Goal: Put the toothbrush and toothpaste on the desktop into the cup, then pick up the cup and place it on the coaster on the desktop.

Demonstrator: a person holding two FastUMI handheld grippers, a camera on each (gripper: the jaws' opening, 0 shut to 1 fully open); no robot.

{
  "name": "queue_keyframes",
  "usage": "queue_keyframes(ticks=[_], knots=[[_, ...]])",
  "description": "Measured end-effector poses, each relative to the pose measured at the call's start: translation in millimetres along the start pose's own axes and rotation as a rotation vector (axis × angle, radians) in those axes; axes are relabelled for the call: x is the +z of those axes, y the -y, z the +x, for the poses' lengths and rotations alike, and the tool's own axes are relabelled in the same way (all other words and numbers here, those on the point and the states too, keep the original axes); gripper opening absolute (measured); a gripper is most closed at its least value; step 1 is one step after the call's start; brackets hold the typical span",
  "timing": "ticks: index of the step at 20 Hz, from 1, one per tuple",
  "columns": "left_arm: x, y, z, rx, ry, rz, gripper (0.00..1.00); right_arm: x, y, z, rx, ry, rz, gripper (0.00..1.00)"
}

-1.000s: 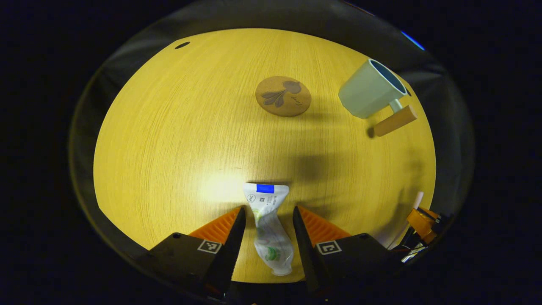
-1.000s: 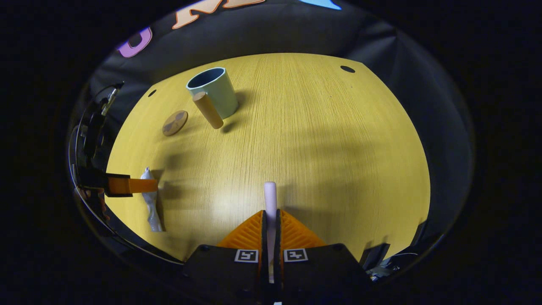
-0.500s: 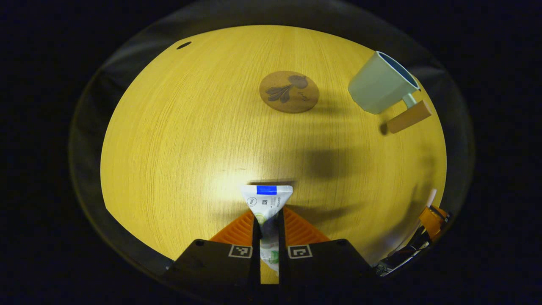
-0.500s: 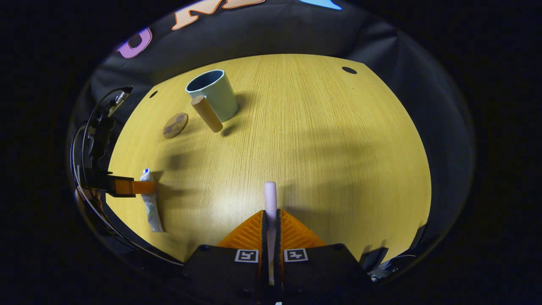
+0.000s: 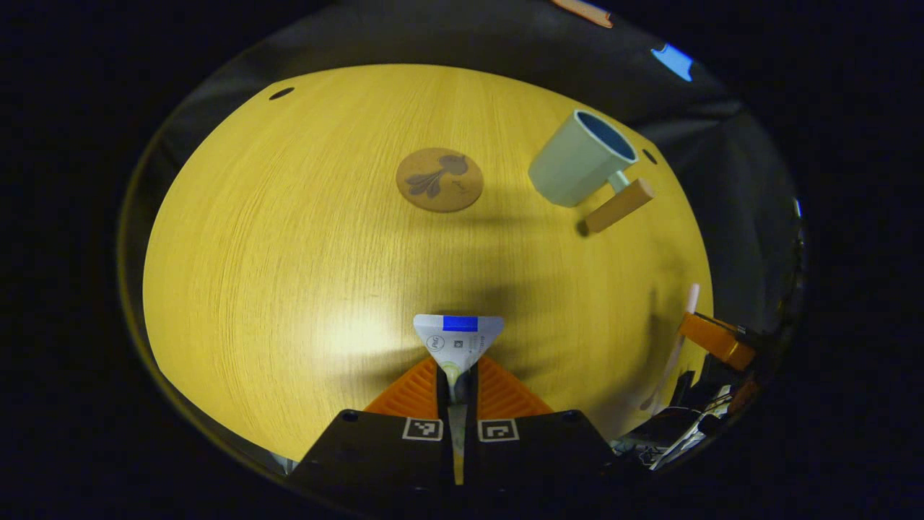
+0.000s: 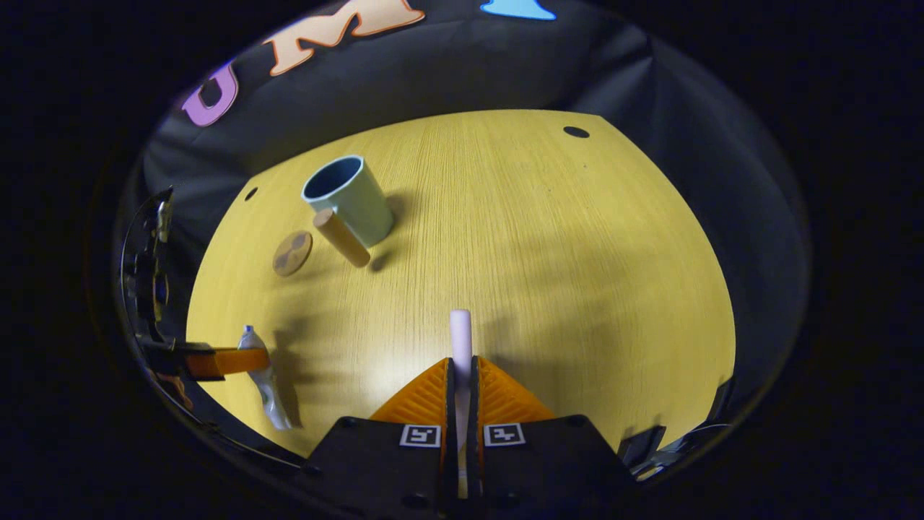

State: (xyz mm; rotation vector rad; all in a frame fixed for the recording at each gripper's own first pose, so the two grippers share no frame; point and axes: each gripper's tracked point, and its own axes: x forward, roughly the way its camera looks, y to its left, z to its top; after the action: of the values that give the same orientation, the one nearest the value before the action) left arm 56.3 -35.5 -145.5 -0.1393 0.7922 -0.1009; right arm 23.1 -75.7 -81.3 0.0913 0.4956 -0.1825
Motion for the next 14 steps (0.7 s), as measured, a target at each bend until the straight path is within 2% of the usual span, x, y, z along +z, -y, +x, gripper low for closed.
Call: queue_keyframes(ticks=[3, 6, 13, 14], knots=[[28.6, 10.0, -22.0, -0.052, 0.11, 0.018, 0.03, 35.2, -14.1, -9.8, 0.05, 0.113, 0.086, 0.07], [59.5, 14.3, -38.8, -0.097, 0.24, 0.085, 0.03, 76.9, -38.8, -28.8, 0.13, 0.261, 0.154, 0.07], [119.6, 19.2, -69.0, -0.211, 0.464, 0.219, 0.01, 171.1, -95.1, -84.7, 0.266, 0.577, 0.191, 0.07], [129.2, 21.1, -73.4, -0.232, 0.502, 0.229, 0.03, 186.7, -102.0, -89.8, 0.274, 0.625, 0.196, 0.07]])
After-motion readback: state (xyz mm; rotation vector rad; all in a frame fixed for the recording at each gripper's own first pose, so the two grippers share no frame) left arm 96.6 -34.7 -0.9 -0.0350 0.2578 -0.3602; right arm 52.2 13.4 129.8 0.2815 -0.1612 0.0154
